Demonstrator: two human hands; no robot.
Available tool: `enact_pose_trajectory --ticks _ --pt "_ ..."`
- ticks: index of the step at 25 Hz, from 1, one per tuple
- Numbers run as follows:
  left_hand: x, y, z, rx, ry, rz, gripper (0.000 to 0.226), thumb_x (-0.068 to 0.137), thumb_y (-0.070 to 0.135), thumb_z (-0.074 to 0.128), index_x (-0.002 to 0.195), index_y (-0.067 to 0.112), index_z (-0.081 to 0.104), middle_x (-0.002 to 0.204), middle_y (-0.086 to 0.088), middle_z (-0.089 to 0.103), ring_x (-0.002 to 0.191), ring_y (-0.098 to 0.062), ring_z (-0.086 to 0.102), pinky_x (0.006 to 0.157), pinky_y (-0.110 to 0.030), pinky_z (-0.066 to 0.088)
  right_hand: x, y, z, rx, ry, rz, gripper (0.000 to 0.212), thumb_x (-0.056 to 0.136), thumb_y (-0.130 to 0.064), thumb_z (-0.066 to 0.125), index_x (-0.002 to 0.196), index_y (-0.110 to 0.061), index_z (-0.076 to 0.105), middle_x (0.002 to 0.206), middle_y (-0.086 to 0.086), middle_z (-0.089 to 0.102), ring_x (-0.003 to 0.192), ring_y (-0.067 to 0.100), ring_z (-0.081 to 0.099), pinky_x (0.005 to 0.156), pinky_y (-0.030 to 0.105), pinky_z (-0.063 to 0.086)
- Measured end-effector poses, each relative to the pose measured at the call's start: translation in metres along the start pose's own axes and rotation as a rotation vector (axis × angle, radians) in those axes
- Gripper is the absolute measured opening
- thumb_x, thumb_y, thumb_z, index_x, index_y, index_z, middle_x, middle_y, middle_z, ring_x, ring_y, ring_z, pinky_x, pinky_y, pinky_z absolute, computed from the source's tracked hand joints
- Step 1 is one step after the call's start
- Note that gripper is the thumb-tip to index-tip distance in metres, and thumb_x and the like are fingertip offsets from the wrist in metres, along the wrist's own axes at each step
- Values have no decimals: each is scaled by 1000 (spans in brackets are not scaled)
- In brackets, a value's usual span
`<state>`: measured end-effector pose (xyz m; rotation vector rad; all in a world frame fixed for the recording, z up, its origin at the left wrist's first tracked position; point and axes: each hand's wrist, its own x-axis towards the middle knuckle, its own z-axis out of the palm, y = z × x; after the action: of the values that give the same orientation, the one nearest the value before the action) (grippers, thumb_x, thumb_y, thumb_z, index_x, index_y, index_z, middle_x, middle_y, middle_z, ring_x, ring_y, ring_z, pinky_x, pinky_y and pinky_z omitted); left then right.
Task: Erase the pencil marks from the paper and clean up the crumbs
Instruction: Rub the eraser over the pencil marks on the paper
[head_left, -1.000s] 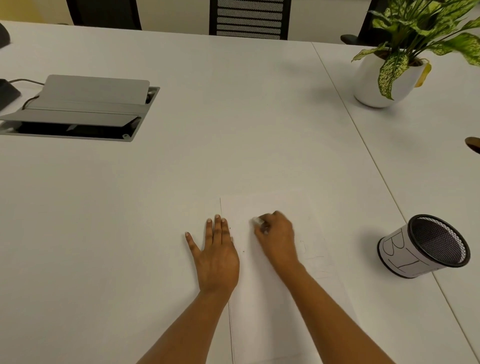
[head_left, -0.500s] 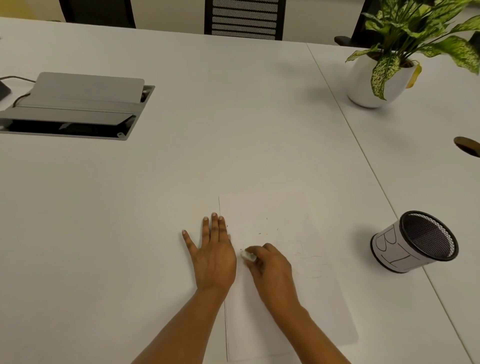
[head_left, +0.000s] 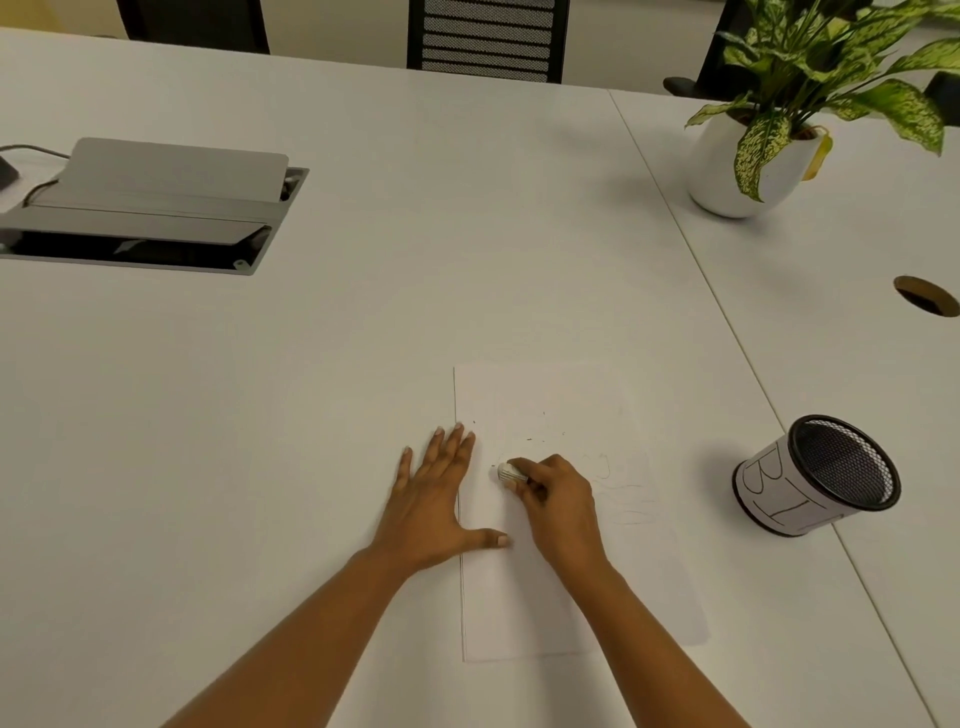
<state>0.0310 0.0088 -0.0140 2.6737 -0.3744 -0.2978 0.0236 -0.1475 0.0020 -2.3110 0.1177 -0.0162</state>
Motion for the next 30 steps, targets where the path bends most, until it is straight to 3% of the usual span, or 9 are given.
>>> enact_pose_trajectory --ticks 9,13,16,19,22,25,27,30 --pt "1 8 3 98 -38 -30 146 25 101 11 144 22 -18 146 11 -31 133 -8 -31 108 -44 -22 -6 -5 -6 -63 -122 -90 24 87 -18 57 110 -13 64 85 -1 50 78 11 48 62 3 31" --pt "3 13 -2 127 -138 -90 137 45 92 43 144 21 -20 149 7 -30 136 -14 -29 106 -53 -21 12 -16 -1 -109 -68 -88 23 90 -19 52 107 -9 64 86 4 50 78 14 47 60 7 31" --pt "3 15 -5 150 -165 -115 134 50 88 49 144 21 -20 151 5 -28 137 -15 -28 108 -56 -17 24 -23 6 -99 -51 -38 21 90 -10 47 106 -5 61 100 15 53 91 26 51 71 20 33" --pt "3 17 -6 157 -163 -122 127 59 80 54 144 21 -19 151 6 -27 138 -14 -26 108 -56 -16 -8 -24 12 119 -96 64 13 90 -10 48 83 -11 59 82 5 48 79 19 48 64 17 36" --pt "2 18 -7 153 -159 -120 122 65 73 57 144 21 -20 151 5 -26 138 -14 -26 109 -55 -16 -26 -28 13 325 -117 156 27 89 -10 50 64 -18 44 69 -1 40 65 12 42 55 14 37" --pt "3 18 -7 163 -172 -133 129 57 80 55 143 21 -20 151 6 -27 137 -14 -27 108 -56 -16 10 -28 17 180 -48 100 13 90 -11 48 78 -8 54 72 -4 40 66 8 41 60 8 36" --pt "4 18 -7 174 -178 -142 132 53 84 53 143 21 -21 151 6 -27 137 -14 -27 107 -56 -17 28 -28 20 68 -11 55 16 90 -11 47 95 1 57 80 -4 43 75 11 42 61 6 33" --pt "4 18 -7 177 -177 -140 128 57 81 54 143 21 -20 151 5 -27 138 -14 -26 107 -56 -16 11 -21 21 -3 -33 -4 18 89 -8 46 100 -3 59 90 1 44 82 13 40 73 24 33"
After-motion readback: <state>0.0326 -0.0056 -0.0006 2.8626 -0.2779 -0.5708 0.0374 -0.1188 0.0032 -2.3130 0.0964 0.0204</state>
